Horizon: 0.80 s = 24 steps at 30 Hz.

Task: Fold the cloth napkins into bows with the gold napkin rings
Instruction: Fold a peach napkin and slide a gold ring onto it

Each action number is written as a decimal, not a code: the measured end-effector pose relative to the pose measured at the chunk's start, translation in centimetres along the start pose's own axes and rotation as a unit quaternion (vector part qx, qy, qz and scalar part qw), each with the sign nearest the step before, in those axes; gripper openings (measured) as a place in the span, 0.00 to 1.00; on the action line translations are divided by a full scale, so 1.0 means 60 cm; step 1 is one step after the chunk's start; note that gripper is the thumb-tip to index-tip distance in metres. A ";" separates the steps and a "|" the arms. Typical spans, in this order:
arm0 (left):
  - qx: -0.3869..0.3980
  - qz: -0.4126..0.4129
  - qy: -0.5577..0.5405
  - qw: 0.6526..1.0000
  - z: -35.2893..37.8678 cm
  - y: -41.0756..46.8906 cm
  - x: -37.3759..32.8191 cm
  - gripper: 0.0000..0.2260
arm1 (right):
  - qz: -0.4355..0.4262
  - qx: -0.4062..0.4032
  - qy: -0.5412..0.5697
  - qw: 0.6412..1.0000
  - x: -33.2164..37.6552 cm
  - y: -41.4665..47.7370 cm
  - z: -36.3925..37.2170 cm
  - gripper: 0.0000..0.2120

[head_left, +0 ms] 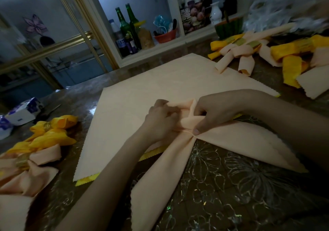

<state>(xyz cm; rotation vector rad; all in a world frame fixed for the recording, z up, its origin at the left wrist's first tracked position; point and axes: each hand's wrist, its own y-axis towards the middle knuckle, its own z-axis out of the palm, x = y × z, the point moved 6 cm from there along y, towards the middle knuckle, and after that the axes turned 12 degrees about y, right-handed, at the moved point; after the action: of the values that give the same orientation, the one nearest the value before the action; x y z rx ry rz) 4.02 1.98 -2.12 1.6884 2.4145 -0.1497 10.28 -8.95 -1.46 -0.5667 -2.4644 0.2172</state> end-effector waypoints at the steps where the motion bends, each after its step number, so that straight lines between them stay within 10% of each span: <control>1: -0.001 -0.009 -0.010 1.000 0.000 0.003 0.004 0.16 | -0.005 0.000 -0.001 1.000 0.001 0.000 0.001 0.11; 19: -0.185 -0.069 -0.218 0.956 -0.016 -0.002 0.028 0.22 | 0.057 -0.028 0.245 0.967 -0.030 0.012 -0.011 0.25; 24: -0.196 -0.010 -0.250 0.948 -0.034 -0.008 0.009 0.19 | 0.022 -0.031 0.281 0.959 -0.033 0.013 -0.017 0.14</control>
<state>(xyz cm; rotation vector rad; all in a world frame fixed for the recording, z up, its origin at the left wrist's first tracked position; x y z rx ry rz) 3.20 2.69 -0.28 1.2634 1.9277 -0.0792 12.59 -9.11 -1.89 -0.6111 -1.9127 -0.0086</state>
